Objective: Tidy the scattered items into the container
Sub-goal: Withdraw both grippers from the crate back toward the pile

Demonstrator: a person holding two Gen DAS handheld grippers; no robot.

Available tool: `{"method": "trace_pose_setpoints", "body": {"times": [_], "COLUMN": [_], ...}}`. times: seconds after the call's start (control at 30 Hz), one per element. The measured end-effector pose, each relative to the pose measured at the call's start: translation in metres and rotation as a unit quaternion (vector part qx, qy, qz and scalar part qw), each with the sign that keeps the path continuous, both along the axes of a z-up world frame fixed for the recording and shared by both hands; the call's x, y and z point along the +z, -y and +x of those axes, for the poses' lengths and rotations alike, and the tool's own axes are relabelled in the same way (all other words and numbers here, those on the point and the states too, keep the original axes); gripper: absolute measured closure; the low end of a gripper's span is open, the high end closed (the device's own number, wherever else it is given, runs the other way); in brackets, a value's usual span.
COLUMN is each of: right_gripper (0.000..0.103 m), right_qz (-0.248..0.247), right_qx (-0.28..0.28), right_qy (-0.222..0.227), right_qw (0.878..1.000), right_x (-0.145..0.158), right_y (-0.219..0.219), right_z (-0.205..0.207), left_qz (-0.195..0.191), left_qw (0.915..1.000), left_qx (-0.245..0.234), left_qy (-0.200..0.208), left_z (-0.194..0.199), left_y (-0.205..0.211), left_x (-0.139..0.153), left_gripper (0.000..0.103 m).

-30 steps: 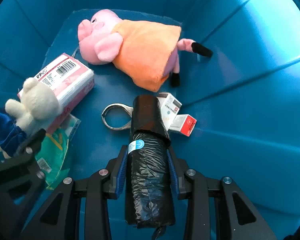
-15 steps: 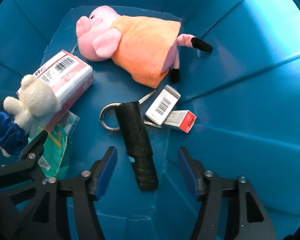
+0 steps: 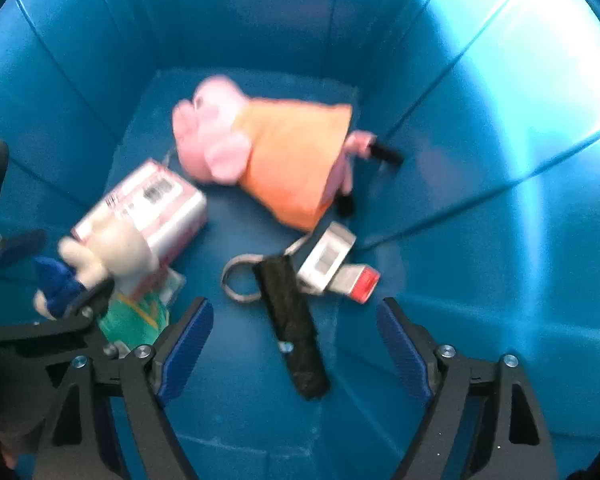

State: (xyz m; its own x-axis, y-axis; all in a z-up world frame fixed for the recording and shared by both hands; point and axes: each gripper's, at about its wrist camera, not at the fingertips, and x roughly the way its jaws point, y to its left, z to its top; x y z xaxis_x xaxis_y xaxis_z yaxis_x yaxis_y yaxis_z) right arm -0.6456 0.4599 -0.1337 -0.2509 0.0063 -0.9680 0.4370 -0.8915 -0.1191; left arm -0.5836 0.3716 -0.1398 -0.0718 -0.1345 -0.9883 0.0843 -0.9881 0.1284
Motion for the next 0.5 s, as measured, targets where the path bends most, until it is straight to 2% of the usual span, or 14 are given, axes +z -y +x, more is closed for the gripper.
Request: {"method": "trace_pose_setpoints", "body": {"times": [0.07, 0.2, 0.33, 0.4, 0.43, 0.47, 0.5], "right_gripper": [0.017, 0.000, 0.000, 0.000, 0.000, 0.000, 0.000], "right_qz": [-0.032, -0.111, -0.145, -0.162, -0.168, -0.175, -0.181], "right_qx": [-0.002, -0.005, 0.012, 0.017, 0.019, 0.022, 0.025], "right_qy": [-0.040, -0.099, -0.141, -0.162, -0.175, -0.188, -0.198], "right_qw": [0.999, 0.989, 0.979, 0.973, 0.970, 0.966, 0.963], "right_x": [0.025, 0.080, 0.122, 0.144, 0.156, 0.167, 0.176], "right_y": [-0.003, -0.013, -0.014, -0.015, -0.015, -0.015, -0.014], "right_z": [0.000, 0.013, 0.035, 0.051, 0.061, 0.071, 0.081], "left_qz": [0.019, 0.041, 0.050, 0.052, 0.052, 0.051, 0.048], "left_qw": [0.9992, 0.9943, 0.9874, 0.9814, 0.9782, 0.9748, 0.9707], "left_qx": [0.013, 0.016, 0.002, 0.005, 0.008, 0.011, 0.014], "left_qy": [-0.032, -0.097, -0.150, -0.185, -0.201, -0.217, -0.235], "left_z": [0.004, 0.016, 0.031, 0.049, 0.057, 0.066, 0.077], "left_y": [0.007, 0.024, 0.028, 0.035, 0.037, 0.041, 0.046], "left_x": [0.027, 0.081, 0.127, 0.152, 0.162, 0.171, 0.181], "left_gripper": [0.033, 0.033, 0.033, 0.028, 0.019, 0.015, 0.014]}}
